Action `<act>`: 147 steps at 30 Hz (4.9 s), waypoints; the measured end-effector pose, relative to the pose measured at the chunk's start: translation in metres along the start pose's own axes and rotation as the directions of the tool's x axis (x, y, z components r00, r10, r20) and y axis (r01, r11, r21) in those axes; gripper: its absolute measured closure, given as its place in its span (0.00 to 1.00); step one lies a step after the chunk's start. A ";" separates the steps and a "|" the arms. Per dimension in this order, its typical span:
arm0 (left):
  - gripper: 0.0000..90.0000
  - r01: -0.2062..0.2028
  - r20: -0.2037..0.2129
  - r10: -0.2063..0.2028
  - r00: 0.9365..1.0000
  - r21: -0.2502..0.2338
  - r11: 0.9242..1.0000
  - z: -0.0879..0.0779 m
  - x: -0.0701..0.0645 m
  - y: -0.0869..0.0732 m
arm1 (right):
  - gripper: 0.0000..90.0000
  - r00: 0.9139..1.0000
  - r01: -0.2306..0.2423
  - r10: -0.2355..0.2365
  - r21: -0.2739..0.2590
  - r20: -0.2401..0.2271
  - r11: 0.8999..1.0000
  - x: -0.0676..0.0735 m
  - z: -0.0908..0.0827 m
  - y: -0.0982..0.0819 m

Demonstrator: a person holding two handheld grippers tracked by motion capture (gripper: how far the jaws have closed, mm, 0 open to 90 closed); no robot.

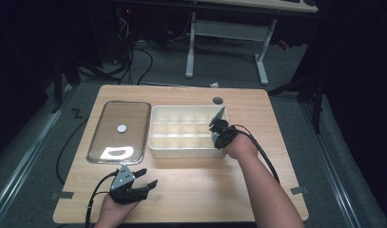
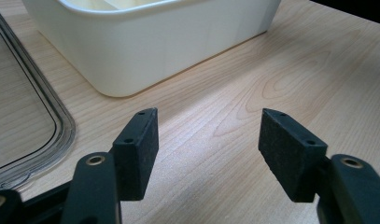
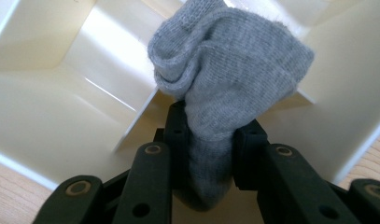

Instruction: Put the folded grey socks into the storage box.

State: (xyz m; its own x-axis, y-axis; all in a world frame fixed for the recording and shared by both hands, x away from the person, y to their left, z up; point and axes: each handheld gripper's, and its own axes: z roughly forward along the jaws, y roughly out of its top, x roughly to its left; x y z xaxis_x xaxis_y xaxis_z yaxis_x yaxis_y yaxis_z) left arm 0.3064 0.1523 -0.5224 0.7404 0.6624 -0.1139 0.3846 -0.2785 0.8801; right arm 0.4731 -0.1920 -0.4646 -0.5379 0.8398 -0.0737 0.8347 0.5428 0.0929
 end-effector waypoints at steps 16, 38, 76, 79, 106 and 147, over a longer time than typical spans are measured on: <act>0.43 -0.004 0.008 0.003 1.000 0.018 1.000 0.004 -0.001 0.000 | 0.75 0.999 -0.049 0.049 0.002 -0.004 0.999 0.000 -0.003 0.001; 0.48 0.015 0.043 -0.016 0.999 0.028 1.000 0.005 -0.001 0.000 | 0.65 0.996 -0.084 0.080 -0.119 -0.040 0.989 -0.003 -0.044 -0.009; 0.51 0.011 0.057 -0.013 0.998 0.037 0.999 0.006 -0.002 -0.001 | 1.00 1.000 0.015 -0.015 0.004 0.017 1.000 -0.005 -0.022 0.015; 0.51 0.002 0.061 -0.005 0.998 0.043 0.999 0.007 -0.003 -0.001 | 1.00 1.000 0.008 -0.010 0.050 0.023 0.999 -0.003 -0.007 0.016; 0.51 -0.008 0.066 0.004 0.998 0.062 0.998 0.010 -0.003 -0.002 | 1.00 0.998 -0.061 0.061 -0.014 -0.023 0.998 -0.003 -0.001 0.020; 0.42 0.021 -0.028 -0.021 0.999 0.017 1.000 0.002 0.007 0.000 | 0.70 0.983 -0.174 0.117 -0.536 -0.139 0.826 -0.013 -0.051 -0.060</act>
State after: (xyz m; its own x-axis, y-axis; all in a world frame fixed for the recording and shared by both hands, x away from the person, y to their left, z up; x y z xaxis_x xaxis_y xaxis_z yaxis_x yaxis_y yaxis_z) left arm 0.3126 0.1559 -0.5242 0.7163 0.6876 -0.1191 0.4098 -0.2763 0.8693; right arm 0.4242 -0.2345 -0.4184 -0.4479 0.8908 0.0765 0.7197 0.3085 0.6220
